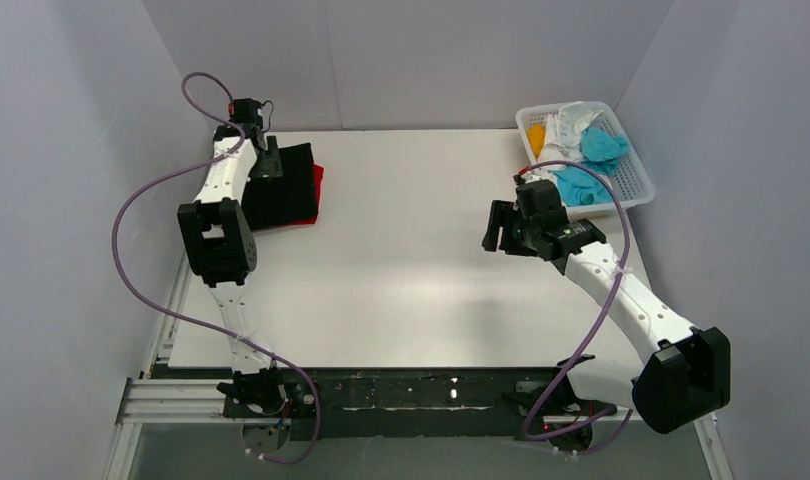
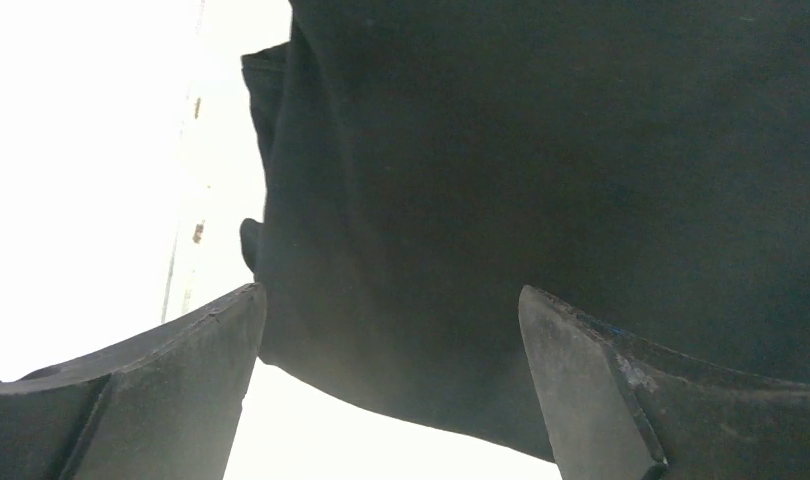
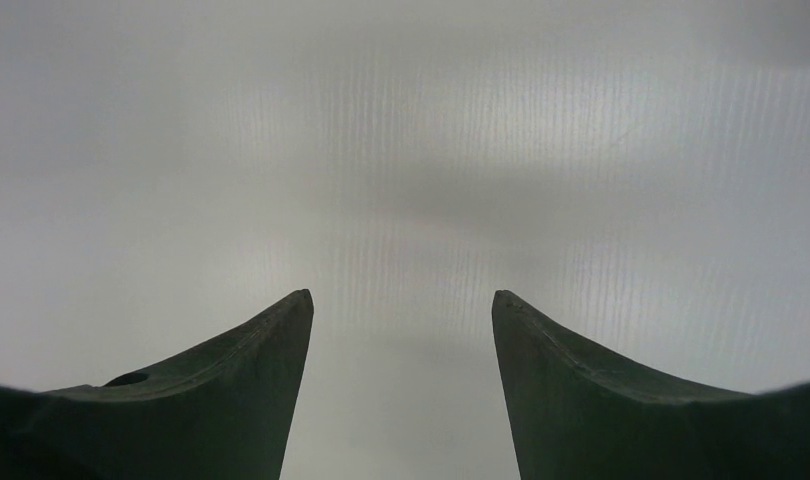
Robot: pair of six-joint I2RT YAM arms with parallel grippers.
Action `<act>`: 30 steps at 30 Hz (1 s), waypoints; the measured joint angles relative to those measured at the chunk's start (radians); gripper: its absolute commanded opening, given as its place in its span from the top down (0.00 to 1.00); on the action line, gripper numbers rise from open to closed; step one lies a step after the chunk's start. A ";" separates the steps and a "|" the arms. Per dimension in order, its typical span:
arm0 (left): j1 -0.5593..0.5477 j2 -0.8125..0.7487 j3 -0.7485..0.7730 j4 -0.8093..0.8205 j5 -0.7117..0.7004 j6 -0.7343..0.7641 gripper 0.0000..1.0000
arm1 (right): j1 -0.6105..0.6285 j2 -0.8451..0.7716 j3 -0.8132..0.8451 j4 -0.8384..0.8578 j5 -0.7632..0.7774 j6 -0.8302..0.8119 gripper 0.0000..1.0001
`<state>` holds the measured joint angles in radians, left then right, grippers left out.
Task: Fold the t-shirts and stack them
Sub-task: Put the neatly folded tshirt into the corner of the board with the left arm, then reset both arms
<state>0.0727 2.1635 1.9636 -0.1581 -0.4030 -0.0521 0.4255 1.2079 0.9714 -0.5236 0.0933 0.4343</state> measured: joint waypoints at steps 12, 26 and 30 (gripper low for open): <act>-0.010 -0.597 -0.478 0.071 0.519 -0.299 0.02 | -0.003 -0.168 -0.042 -0.021 0.019 0.043 0.23; -0.444 -1.433 -1.387 0.095 0.505 -0.440 0.02 | -0.011 -0.313 -0.269 0.074 0.016 0.092 0.22; -0.449 -1.515 -1.410 0.049 0.444 -0.446 0.02 | -0.011 -0.334 -0.335 0.119 0.015 0.094 0.21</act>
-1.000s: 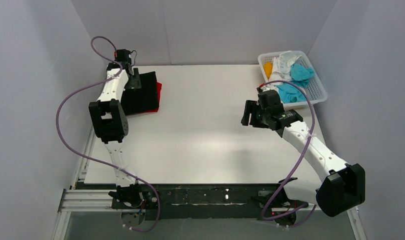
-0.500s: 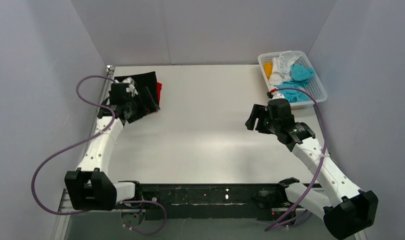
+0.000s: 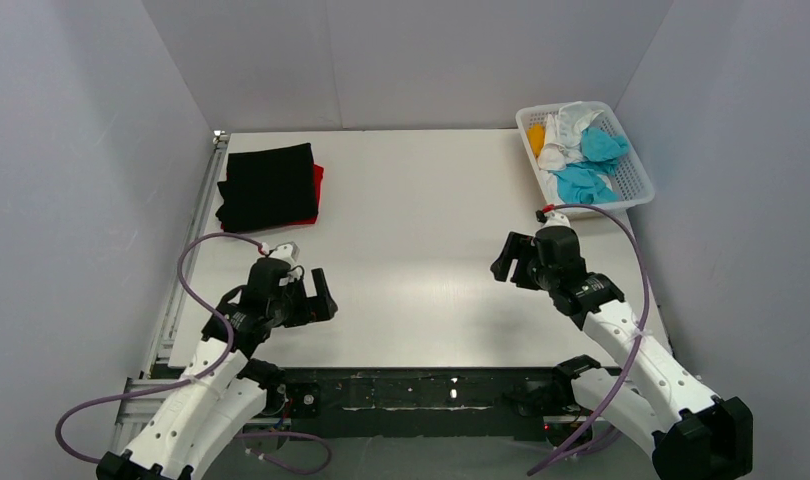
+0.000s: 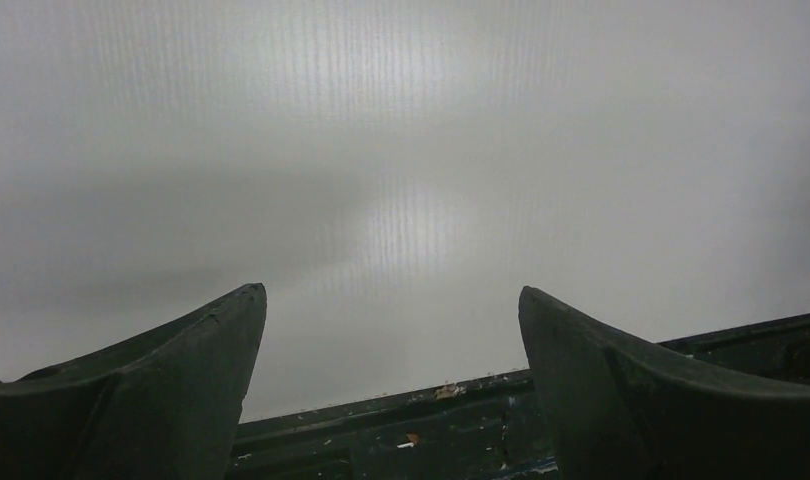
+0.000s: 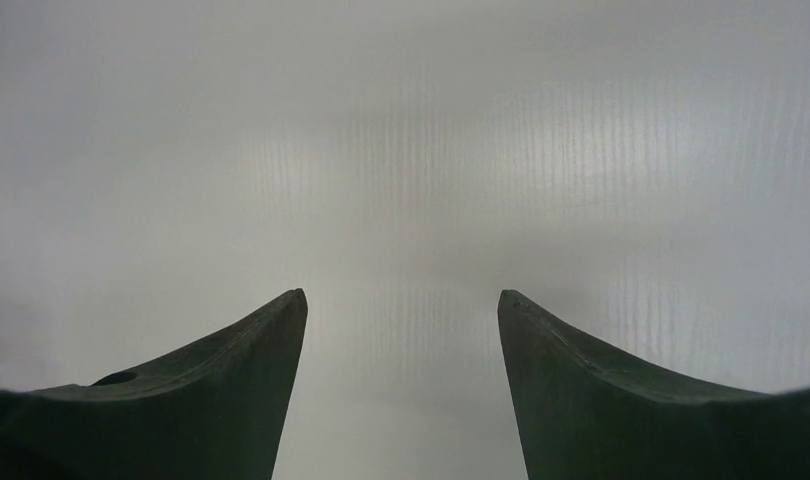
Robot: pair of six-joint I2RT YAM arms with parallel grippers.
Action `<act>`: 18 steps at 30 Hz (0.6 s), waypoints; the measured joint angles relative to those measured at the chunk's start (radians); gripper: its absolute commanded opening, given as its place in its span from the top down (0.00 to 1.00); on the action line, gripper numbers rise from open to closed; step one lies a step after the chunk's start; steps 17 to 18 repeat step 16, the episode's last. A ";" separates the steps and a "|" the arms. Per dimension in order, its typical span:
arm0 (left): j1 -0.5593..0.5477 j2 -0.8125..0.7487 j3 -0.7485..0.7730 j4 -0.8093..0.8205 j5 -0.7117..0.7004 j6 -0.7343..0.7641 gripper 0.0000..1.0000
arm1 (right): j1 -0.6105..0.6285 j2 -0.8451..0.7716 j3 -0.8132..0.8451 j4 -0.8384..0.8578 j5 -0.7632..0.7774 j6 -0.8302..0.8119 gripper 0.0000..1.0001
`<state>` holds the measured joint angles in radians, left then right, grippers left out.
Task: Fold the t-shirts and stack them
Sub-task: Reset both arms
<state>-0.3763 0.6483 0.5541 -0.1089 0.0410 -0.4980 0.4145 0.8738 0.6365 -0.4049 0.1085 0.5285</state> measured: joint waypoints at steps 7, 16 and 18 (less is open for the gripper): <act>-0.001 0.035 0.000 -0.032 -0.054 0.003 0.02 | 0.000 -0.030 -0.090 0.085 0.011 -0.001 0.21; -0.001 0.046 0.001 -0.033 -0.075 0.004 0.02 | 0.000 -0.101 -0.096 0.121 0.057 -0.007 0.19; -0.001 0.046 0.001 -0.033 -0.075 0.004 0.02 | 0.000 -0.101 -0.096 0.121 0.057 -0.007 0.19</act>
